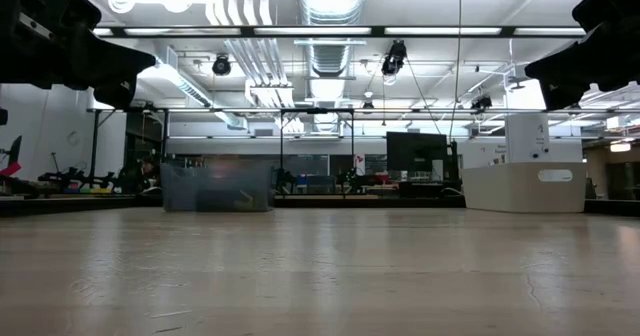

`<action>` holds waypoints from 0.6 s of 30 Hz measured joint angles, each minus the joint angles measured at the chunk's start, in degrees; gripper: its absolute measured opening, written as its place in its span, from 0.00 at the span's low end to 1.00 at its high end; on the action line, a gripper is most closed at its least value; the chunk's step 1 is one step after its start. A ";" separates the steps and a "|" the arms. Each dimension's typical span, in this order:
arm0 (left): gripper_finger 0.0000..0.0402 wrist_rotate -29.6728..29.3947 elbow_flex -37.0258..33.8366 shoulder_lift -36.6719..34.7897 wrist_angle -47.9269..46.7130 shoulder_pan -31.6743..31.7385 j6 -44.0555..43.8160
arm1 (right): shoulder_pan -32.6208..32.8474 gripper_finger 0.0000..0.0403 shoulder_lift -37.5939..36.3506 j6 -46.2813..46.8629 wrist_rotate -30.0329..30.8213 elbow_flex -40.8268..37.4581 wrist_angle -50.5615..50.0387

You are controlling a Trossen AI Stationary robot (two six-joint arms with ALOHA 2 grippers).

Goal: Pick and place Stapler, Stapler remover, tape
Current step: Return to Home Position

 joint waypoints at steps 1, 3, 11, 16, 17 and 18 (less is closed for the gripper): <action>0.03 0.00 0.00 -0.01 0.00 0.00 -0.02 | 0.02 0.02 0.00 0.08 -0.02 0.00 0.00; 0.04 0.00 0.00 0.01 0.02 0.00 -0.02 | 0.01 0.02 0.00 -0.01 -0.02 0.00 0.00; 0.04 0.00 0.00 -0.01 0.00 0.00 -0.02 | 0.02 0.02 0.00 -0.05 -0.01 0.00 0.01; 0.03 0.00 0.00 -0.01 0.00 0.00 -0.02 | 0.00 0.02 0.00 0.01 -0.01 0.02 0.01; 0.03 0.01 0.00 -0.01 0.00 0.00 0.00 | 0.00 0.02 0.00 -0.05 -0.01 0.01 0.00; 0.03 0.00 0.00 -0.01 0.00 0.00 -0.01 | 0.00 0.02 0.00 -0.05 0.00 0.00 0.00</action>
